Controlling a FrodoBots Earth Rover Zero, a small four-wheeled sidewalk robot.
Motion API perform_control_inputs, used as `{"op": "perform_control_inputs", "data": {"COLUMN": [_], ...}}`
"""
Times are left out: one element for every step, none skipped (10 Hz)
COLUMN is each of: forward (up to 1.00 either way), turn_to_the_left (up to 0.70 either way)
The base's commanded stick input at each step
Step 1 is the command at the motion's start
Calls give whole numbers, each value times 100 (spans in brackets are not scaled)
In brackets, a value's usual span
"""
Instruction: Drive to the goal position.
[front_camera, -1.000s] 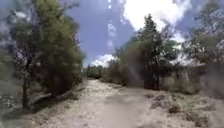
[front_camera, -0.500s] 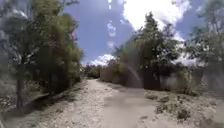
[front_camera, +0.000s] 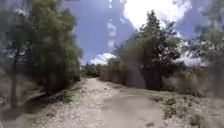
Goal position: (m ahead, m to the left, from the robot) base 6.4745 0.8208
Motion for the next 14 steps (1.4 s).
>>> {"op": "perform_control_inputs", "data": {"forward": [45,45,45,45,45,45,45,45,45,45,45,45,45,45], "turn_to_the_left": [0,0,0,0,0,0,0,0,0,0,0,0,0,0]}}
